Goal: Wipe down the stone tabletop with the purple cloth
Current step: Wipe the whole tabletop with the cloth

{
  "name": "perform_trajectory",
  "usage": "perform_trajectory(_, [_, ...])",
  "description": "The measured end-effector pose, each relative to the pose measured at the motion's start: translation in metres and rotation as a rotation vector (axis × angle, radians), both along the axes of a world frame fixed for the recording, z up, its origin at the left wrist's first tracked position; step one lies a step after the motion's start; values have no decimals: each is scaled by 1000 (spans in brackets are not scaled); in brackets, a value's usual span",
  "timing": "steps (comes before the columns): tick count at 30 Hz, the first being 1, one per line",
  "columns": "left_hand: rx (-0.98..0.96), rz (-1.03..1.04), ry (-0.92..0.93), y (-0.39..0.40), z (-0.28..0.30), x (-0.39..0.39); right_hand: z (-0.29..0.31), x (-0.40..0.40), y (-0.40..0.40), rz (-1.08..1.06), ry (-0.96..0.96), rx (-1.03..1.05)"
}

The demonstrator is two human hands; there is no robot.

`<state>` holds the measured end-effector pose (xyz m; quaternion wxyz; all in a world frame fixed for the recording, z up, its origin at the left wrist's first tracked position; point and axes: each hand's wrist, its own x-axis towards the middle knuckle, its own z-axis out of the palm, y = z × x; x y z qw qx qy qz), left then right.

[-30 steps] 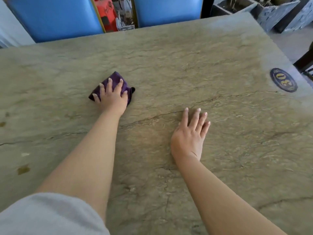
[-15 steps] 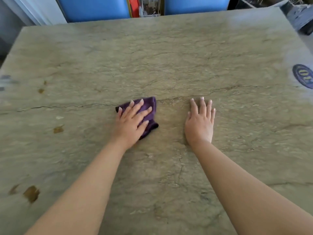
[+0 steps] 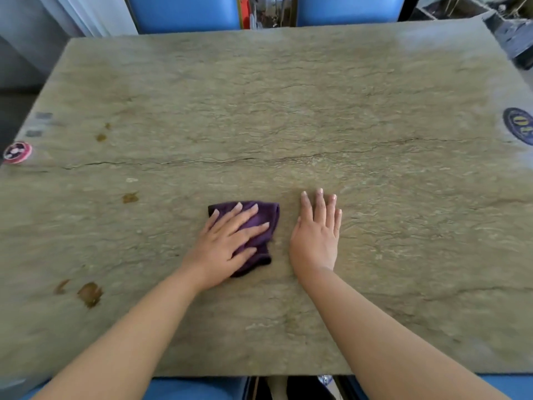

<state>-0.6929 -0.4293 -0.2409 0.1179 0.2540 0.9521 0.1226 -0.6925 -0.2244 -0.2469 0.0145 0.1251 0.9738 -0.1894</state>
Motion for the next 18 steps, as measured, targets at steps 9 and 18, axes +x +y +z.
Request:
perform_trajectory(9, [-81, 662, -37, -20, 3, -89, -3, -1, -10, 20, -7, 121])
perform_trajectory(18, [10, -244, 44, -27, 0, 54, 4, 28, -2, 43, 72, -101])
